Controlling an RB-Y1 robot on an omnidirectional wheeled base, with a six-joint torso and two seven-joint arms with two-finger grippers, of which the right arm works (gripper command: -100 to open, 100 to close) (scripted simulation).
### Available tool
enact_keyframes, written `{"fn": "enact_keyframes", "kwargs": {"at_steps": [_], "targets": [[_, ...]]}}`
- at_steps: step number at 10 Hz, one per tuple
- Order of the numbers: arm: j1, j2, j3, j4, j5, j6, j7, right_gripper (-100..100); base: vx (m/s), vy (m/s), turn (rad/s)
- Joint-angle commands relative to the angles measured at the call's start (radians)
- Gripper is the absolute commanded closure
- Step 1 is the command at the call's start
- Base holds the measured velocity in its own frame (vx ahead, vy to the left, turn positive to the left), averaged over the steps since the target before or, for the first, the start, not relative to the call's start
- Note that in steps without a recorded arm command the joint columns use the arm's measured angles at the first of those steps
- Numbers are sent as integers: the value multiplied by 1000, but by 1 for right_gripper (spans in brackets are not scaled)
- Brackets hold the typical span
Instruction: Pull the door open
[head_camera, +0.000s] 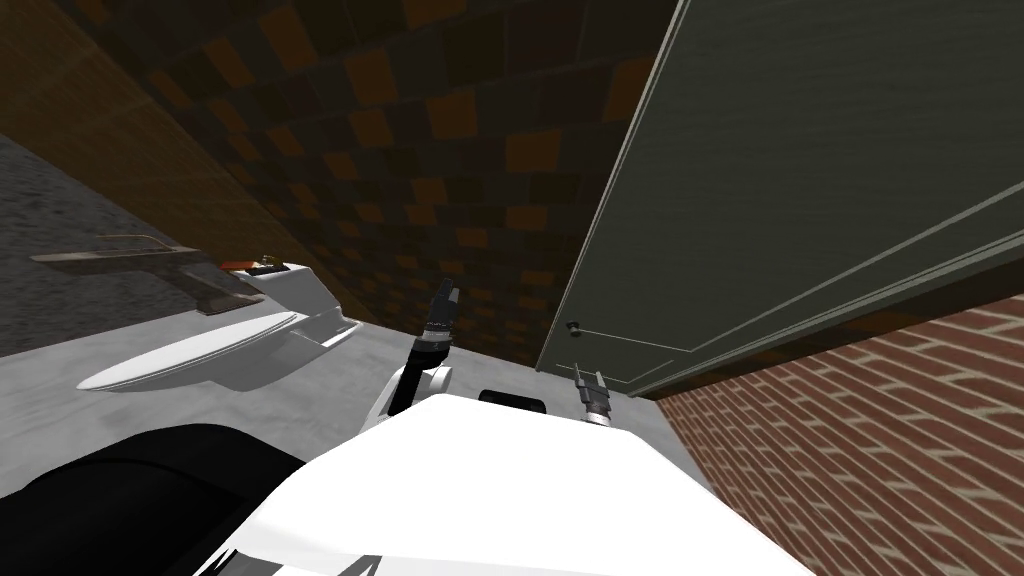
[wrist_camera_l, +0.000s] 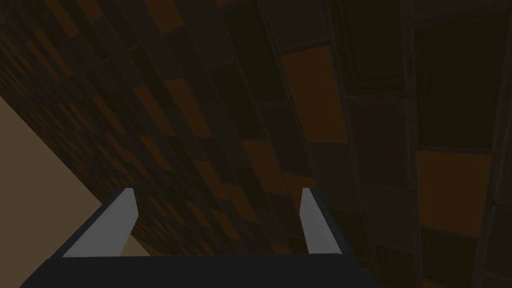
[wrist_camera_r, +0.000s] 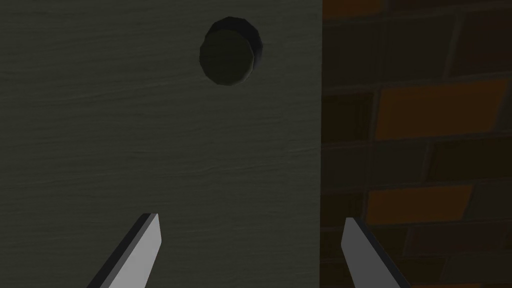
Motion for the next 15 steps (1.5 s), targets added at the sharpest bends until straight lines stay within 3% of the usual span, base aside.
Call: {"fn": "enact_keyframes", "kwargs": {"at_steps": [1, 10, 11, 12, 14, 15], "targets": [[1, 6, -2, 19, 3, -7, 30, -100, 75, -58, 70], [4, 63, -10, 124, 22, -40, 191, -100, 63, -83, 82], [5, 59, -9, 114, 21, -35, 179, -100, 20, -43, 16], [-3, 31, -23, 133, 12, -41, 169, -100, -10, 65, 75], [-9, 13, -32, 145, 6, -45, 159, -100, 9, 117, 51], [-15, -5, -44, 160, -1, -50, 147, -100, 43, 101, 69]]}}
